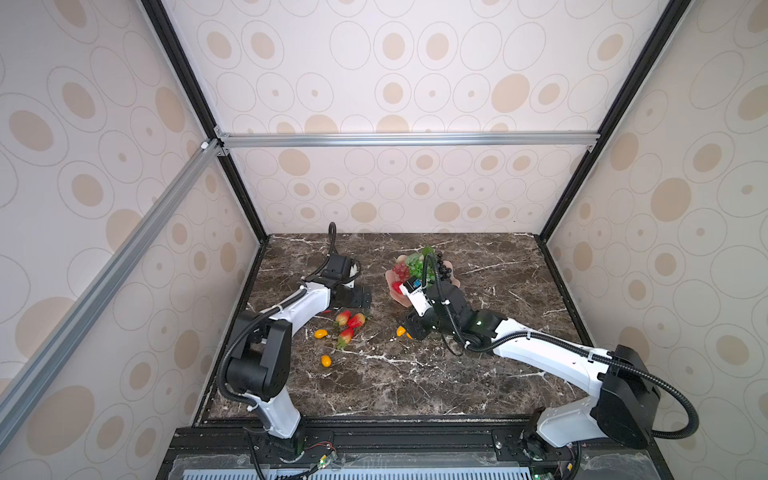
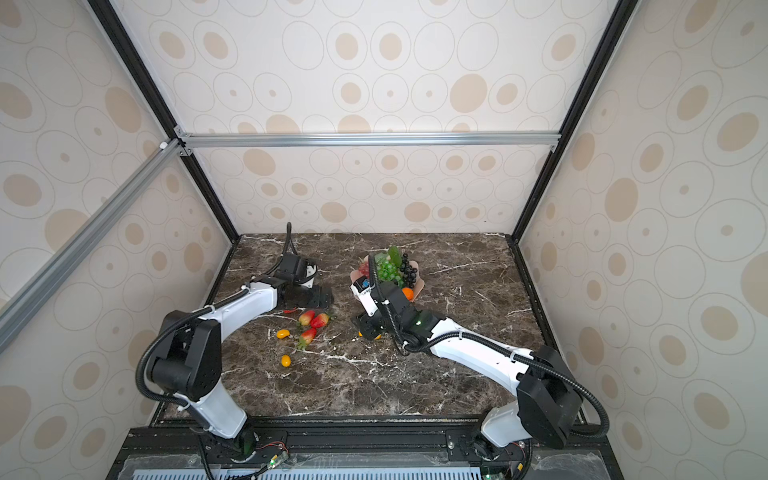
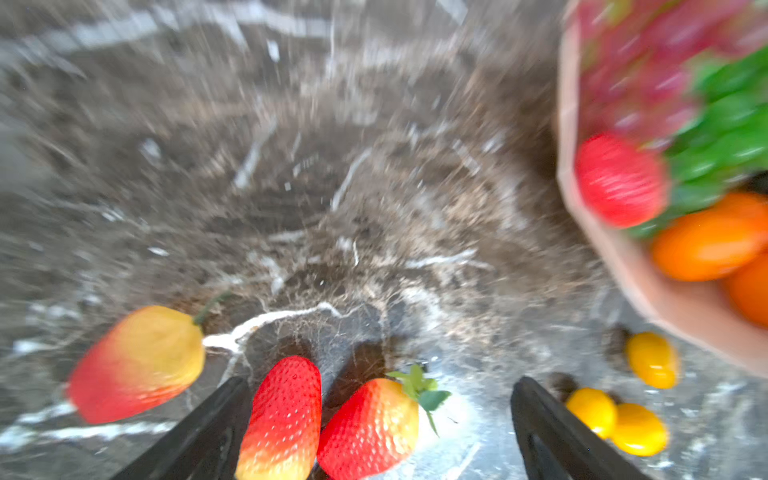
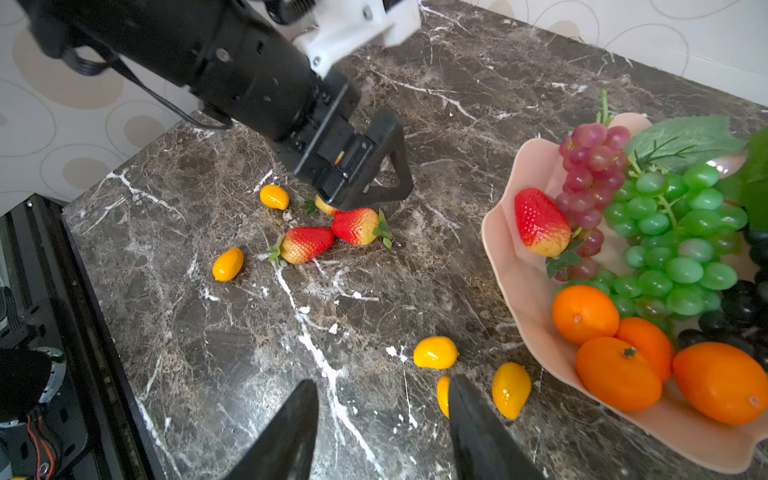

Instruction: Place and organize the fake fruits in the fruit bowl

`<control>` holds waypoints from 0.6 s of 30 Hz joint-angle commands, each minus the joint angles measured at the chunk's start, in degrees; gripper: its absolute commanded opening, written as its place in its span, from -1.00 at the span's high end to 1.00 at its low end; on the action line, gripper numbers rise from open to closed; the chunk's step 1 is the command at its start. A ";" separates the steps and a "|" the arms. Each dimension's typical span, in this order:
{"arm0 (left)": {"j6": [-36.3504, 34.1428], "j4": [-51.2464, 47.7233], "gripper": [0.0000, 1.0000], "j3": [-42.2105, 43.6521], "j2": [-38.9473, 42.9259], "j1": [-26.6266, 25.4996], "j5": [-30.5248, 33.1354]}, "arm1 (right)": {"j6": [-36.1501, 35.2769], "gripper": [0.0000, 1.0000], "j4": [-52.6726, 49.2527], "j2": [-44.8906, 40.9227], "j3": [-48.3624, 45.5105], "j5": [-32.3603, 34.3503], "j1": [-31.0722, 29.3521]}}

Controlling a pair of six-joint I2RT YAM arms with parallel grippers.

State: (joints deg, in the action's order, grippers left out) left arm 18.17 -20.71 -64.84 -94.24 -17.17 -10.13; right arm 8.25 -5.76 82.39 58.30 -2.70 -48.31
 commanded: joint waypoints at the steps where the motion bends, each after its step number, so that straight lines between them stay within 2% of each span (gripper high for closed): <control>1: 2.17 4.28 -0.97 2.94 5.90 -0.16 2.49 | 0.18 -0.07 3.60 3.24 1.68 -0.37 -0.01; 9: 7.20 7.80 -0.96 13.11 18.00 3.17 6.53 | -3.25 -0.11 3.42 16.20 12.81 -4.96 0.01; 18: 11.40 10.93 -0.97 20.88 26.43 12.16 1.19 | -7.94 -0.10 -3.39 33.88 31.56 -11.41 -0.02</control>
State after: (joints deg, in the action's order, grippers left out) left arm 27.29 -12.27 -44.53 -69.58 -6.55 -6.81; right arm 2.98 -5.69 112.42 85.52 -11.29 -48.31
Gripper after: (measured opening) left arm 0.982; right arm 0.551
